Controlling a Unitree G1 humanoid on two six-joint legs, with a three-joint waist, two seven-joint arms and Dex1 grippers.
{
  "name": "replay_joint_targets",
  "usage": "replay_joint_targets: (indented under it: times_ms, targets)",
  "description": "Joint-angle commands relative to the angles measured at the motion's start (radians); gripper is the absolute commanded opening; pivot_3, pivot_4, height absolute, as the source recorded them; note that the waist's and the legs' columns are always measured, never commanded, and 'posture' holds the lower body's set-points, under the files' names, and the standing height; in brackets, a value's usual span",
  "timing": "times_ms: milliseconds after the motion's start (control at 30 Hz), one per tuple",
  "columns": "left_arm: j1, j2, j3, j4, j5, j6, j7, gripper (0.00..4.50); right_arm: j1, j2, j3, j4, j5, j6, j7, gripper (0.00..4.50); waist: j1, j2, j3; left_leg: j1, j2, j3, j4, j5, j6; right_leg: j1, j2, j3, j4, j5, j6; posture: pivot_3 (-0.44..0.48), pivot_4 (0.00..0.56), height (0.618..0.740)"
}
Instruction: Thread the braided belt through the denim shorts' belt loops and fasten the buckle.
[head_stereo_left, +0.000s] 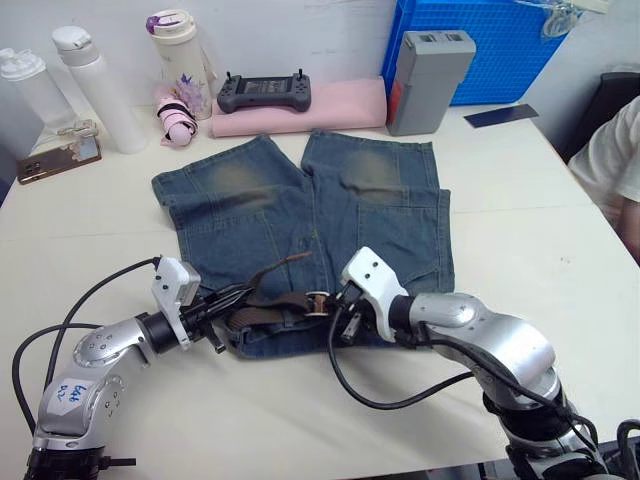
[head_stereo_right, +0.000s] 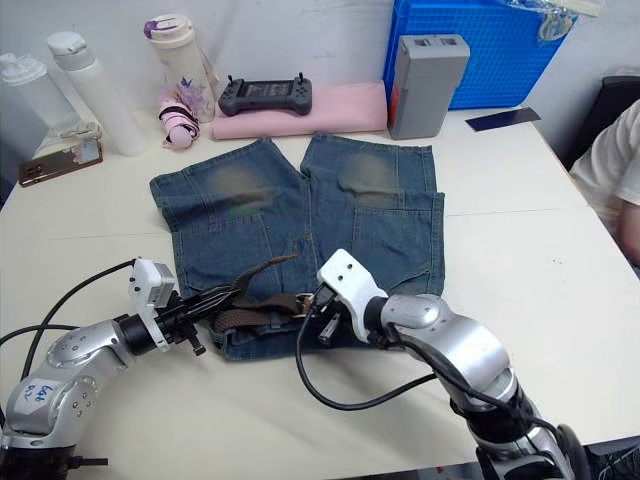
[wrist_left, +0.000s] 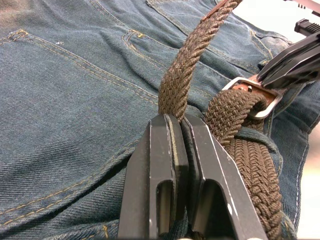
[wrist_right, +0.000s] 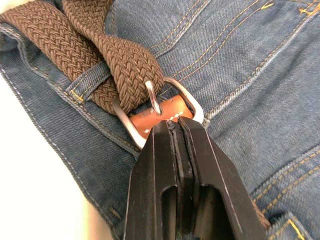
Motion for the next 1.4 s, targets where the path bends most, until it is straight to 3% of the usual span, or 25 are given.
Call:
replay_joint_targets:
  times_ms: [33,300,633,967,1067,1400]
  targets:
    - [0.015,-0.001,0.014,-0.034,0.005,-0.021,-0.005,0.0,-0.042,0.013,0.028,0.043,-0.029,-0.048,-0.007,0.01,-0.001,0.0,0.0,0.0,0.0,0.0,0.0,0.0,0.0,0.0,0.0,0.0,0.0,0.0,0.0,0.0,0.15,0.74]
    - [0.025,-0.014,0.011,-0.036,0.011,-0.039,0.002,0.0,-0.08,-0.015,0.053,0.088,-0.041,-0.086,0.041,0.01,0.0,0.0,0.0,0.0,0.0,0.0,0.0,0.0,0.0,0.0,0.0,0.0,0.0,0.0,0.0,0.0,0.15,0.74]
    - [0.021,-0.033,0.007,-0.022,0.031,-0.066,0.017,0.0,-0.113,0.022,0.186,0.08,-0.056,-0.101,0.065,0.01,-0.001,0.0,0.0,0.0,0.0,0.0,0.0,0.0,0.0,0.0,0.0,0.0,0.0,0.0,0.0,0.0,0.15,0.74]
    - [-0.025,-0.041,-0.001,0.029,0.062,-0.083,0.015,0.0,-0.129,-0.049,0.263,0.072,-0.133,-0.15,0.096,0.01,-0.001,0.0,0.0,0.001,0.0,0.0,0.0,0.0,0.0,0.0,0.0,0.0,0.0,0.0,0.0,0.0,0.15,0.74]
    - [-0.029,-0.05,-0.011,0.022,0.064,-0.081,0.015,0.0,-0.128,-0.043,0.255,0.078,-0.145,-0.151,0.09,0.01,-0.001,0.0,0.0,0.001,0.0,0.0,0.0,0.0,0.0,0.0,0.0,0.0,0.0,0.0,0.0,0.0,0.15,0.74]
    - [-0.009,-0.067,-0.021,0.008,0.074,-0.093,0.009,0.0,-0.184,-0.035,0.015,0.02,-0.016,-0.048,0.146,0.01,0.0,0.0,0.0,0.001,0.0,0.0,0.0,0.0,0.0,0.0,0.0,0.0,0.0,0.0,0.0,0.0,0.15,0.74]
